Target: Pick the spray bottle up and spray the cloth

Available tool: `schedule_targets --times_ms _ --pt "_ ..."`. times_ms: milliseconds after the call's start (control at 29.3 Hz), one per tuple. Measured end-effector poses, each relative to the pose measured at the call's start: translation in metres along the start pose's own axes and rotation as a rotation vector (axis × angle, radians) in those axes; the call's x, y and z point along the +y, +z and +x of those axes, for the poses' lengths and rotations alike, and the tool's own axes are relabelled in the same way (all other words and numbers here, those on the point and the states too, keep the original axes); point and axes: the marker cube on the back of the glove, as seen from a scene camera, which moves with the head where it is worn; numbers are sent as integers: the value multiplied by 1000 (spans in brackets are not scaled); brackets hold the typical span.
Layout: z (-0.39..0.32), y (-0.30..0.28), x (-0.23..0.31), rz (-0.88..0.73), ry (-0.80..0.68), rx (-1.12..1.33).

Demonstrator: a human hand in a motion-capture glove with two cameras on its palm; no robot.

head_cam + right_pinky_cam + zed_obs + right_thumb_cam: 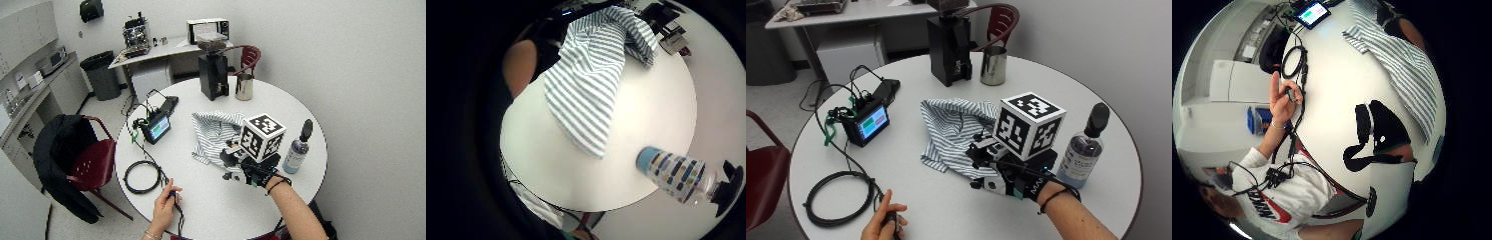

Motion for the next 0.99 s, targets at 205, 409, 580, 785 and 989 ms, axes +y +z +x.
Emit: schedule_targets --times_ms 205,409,580,785,989 --pt "1 -1 -7 -12 0 10" --pt "-2 4 -10 -26 -3 5" --pt "-6 8 -10 -30 -5 5" --pt "-15 12 -15 -44 -23 6" --pt "-36 13 -11 -29 -80 3"
